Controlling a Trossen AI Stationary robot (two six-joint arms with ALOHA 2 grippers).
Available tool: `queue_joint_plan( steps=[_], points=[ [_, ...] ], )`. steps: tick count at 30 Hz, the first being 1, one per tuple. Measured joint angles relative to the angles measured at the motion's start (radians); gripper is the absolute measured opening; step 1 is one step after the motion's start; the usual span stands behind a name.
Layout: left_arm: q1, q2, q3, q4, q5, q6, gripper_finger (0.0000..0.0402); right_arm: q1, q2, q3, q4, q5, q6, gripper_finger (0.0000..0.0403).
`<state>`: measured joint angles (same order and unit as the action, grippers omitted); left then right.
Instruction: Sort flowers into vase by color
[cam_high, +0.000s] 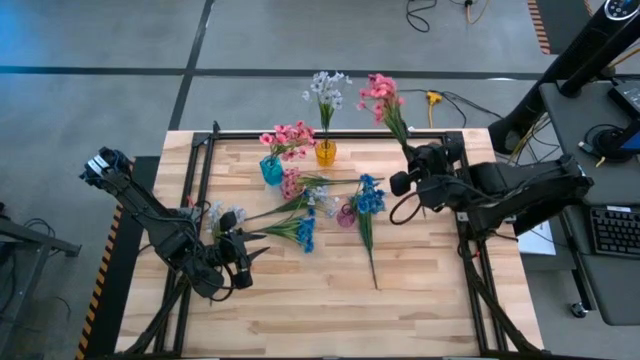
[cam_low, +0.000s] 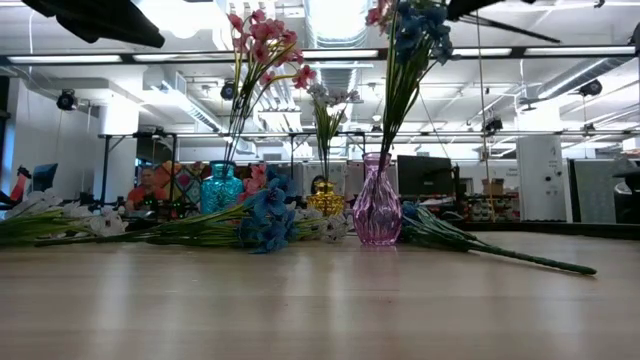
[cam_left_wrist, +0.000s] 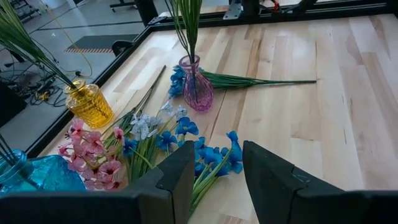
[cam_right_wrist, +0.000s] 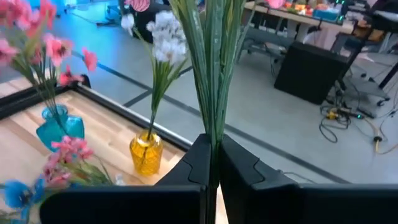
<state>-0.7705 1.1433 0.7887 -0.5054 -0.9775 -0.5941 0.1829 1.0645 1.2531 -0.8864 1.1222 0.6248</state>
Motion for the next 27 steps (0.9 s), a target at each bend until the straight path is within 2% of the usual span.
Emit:
queue_joint_plan(
  steps=[5,9,17,19,22,25,27],
  points=[
    [-0.001,0.0,0.0,0.058,0.0,0.029,0.0119,0.018,0.011,0.068,0.002,0.005,-0.073,0.0013],
    [-0.004,0.001,0.0,0.165,0.029,0.188,0.0119,0.074,0.041,0.125,0.025,0.008,-0.154,0.0013],
    [-0.005,0.001,-0.032,0.419,0.061,0.517,0.0119,0.254,0.126,0.201,0.331,0.003,-0.491,0.0013],
    [-0.004,0.001,-0.047,0.499,0.112,0.596,0.0119,0.299,0.15,0.212,0.402,-0.005,-0.56,0.0013],
    [-0.004,0.001,-0.081,0.665,0.248,0.739,0.0119,0.356,0.181,0.215,0.477,-0.019,-0.62,0.0013],
    [0.002,0.001,-0.126,0.882,0.36,0.873,0.0119,0.393,0.211,0.215,0.506,-0.106,-0.615,0.0013],
    [0.011,0.001,-0.156,1.025,0.386,0.925,0.0119,0.409,0.239,0.21,0.537,-0.168,-0.598,0.0013]
  ],
)
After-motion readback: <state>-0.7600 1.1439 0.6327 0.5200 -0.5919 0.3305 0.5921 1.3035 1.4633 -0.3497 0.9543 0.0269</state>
